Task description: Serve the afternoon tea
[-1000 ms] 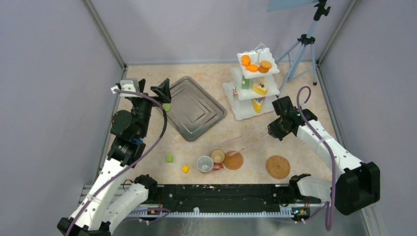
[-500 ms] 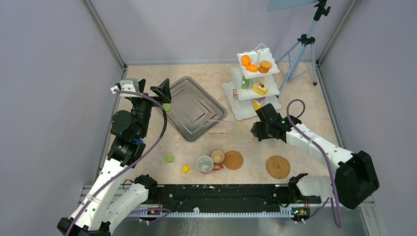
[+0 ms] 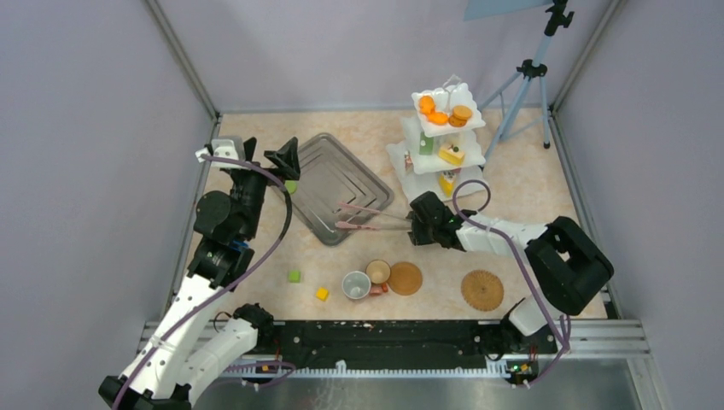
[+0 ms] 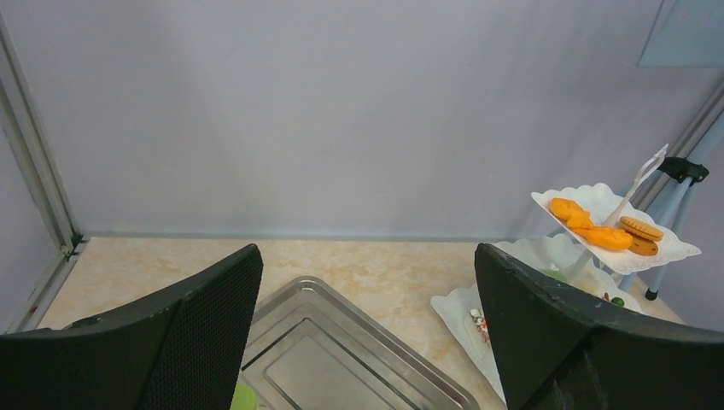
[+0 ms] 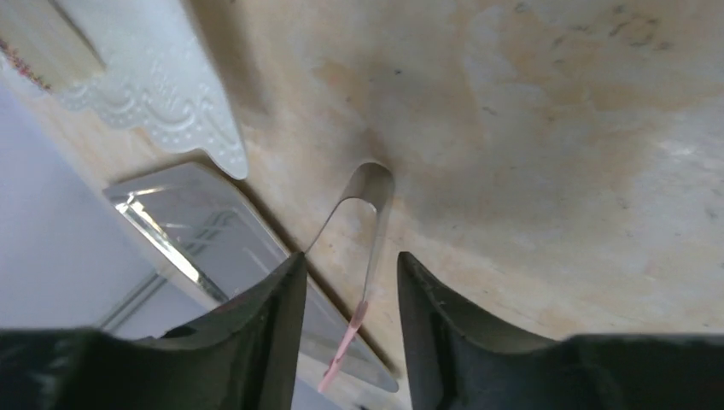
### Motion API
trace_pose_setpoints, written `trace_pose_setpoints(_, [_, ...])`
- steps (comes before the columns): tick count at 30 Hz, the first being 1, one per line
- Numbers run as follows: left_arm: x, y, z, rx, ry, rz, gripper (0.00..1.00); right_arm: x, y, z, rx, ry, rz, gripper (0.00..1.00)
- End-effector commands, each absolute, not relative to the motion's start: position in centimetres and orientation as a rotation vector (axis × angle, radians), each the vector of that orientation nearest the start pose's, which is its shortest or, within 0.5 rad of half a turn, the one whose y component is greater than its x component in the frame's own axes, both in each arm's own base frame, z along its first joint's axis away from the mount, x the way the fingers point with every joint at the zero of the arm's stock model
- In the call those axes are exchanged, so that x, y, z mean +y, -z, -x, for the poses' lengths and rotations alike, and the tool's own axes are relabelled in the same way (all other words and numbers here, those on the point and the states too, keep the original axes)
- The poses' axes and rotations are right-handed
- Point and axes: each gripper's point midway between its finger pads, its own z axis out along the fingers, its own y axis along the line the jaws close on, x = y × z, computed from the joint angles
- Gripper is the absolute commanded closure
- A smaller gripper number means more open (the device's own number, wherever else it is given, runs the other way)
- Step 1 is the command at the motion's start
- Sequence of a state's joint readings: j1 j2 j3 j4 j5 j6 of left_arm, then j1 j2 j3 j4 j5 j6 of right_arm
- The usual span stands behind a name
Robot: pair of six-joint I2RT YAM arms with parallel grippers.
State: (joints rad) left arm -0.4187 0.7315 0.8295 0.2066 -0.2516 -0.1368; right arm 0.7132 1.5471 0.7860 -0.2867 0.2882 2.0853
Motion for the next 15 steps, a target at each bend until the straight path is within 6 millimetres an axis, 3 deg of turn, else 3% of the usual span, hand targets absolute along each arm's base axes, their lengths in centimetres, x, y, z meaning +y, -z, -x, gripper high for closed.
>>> trace_pose_setpoints(1, [-8.8, -42.9, -29.1, 1.224, 0.338, 0.052, 0.01, 24.1, -7.5, -33.0, 1.504, -0.976, -2.198, 0.39])
trace_pose_setpoints(3, [-8.8, -42.9, -29.1, 1.226, 0.332, 0.053, 0.01, 23.9, -8.2, -32.5, 1.544, -1.014, -2.125, 0.21])
trace_pose_setpoints(5, [-8.7, -42.8, -29.2, 1.229, 0.326, 0.056, 0.01, 23.2, -9.7, -31.8, 1.645, -1.004, -1.925, 0.11])
trace_pose_setpoints(8, [-8.9, -42.7, -29.4, 1.234, 0.327, 0.048, 0.01, 21.9, -13.3, -30.0, 1.917, -0.823, -1.428, 0.03])
trace_pose_setpoints(10, [-8.9, -42.7, -29.3, 1.233, 0.330, 0.047, 0.01, 22.5, -16.5, -29.6, 2.049, -0.753, -0.898, 0.02])
trace_pose_setpoints(12, [-9.1, -42.6, -29.4, 1.237, 0.337, 0.044, 0.01, 24.5, -18.4, -28.5, 2.103, -0.731, -0.216, 0.02])
trace_pose_setpoints(14, [-9.4, -42.4, -29.6, 1.247, 0.342, 0.035, 0.01, 26.1, -17.7, -25.8, 2.104, -0.699, 0.407, 0.02])
trace_pose_setpoints(15, [-9.5, -42.3, -29.7, 1.252, 0.346, 0.032, 0.01, 25.9, -17.0, -25.0, 2.104, -0.647, 0.617, 0.02])
